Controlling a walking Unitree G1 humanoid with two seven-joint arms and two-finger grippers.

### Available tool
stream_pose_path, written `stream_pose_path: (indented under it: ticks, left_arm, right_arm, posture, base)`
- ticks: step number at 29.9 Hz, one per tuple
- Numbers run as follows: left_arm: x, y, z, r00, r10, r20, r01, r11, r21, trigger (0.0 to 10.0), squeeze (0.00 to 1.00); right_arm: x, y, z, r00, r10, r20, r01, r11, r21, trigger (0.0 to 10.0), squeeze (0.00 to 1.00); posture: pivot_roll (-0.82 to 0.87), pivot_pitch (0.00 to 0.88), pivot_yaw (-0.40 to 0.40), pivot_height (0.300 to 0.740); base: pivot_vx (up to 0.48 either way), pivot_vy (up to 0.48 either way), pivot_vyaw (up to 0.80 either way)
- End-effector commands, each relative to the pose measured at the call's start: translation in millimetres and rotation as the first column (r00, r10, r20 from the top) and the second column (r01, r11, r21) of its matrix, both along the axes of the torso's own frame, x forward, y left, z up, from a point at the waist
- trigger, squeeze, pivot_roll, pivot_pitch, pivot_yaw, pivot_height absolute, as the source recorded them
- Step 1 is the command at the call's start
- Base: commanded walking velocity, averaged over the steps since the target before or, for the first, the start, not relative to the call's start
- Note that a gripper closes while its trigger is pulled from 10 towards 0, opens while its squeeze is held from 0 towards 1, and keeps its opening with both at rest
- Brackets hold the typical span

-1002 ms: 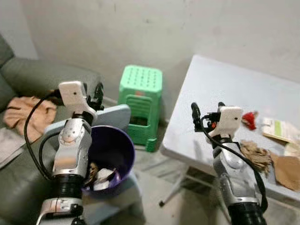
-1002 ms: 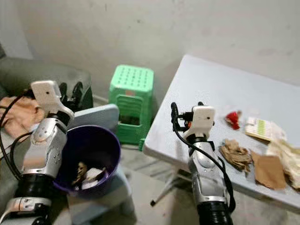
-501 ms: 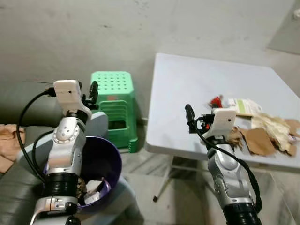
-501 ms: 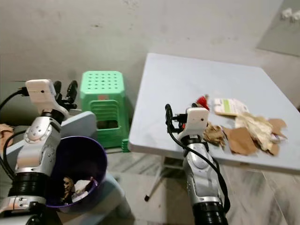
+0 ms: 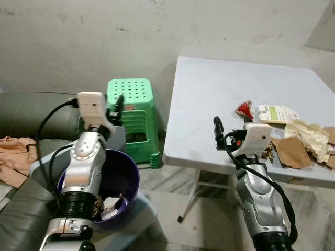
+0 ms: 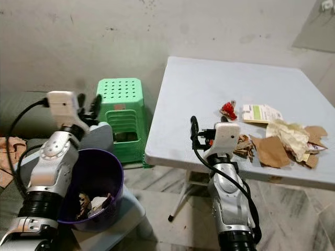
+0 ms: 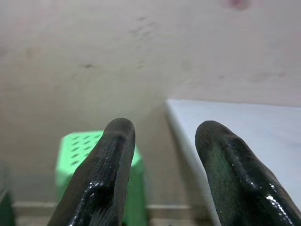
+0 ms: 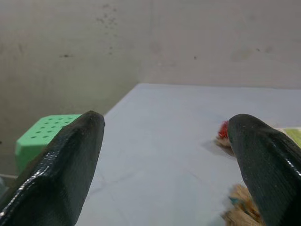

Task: Picking trash to rubbish bin

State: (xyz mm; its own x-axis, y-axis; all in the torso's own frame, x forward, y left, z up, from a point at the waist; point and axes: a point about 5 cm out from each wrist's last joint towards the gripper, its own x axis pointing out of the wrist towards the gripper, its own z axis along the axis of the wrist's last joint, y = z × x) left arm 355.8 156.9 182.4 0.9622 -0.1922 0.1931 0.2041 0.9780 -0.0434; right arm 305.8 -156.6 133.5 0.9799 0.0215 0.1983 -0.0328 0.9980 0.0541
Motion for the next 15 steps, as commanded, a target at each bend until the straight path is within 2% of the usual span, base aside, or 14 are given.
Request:
stream_pose_path:
  ticks: [1, 15]
  left_arm:
    - [1.7, -3.1, 2.8, 1.0, -0.027, 0.001, 0.027, 1.0, -0.006, 10.0, 0.0]
    - [3.3, -3.0, -3.8, 0.999, -0.033, -0.037, 0.033, 0.999, -0.005, 10.0, 0.0]
  right_arm:
    - [-1.8, -2.7, 7.1, 0.999, -0.018, 0.036, 0.018, 1.0, 0.004, 10.0, 0.0]
    - [-9.0, -1.5, 2.3, 1.0, -0.013, 0.022, 0.012, 1.0, 0.005, 10.0, 0.0]
  posture:
    - [-0.07, 0.039, 0.014, 0.74]
    - [-0.07, 0.049, 0.014, 0.74]
  base:
    - [0.0, 0.0, 0.0]
    - [0.0, -0.471, 0.0]
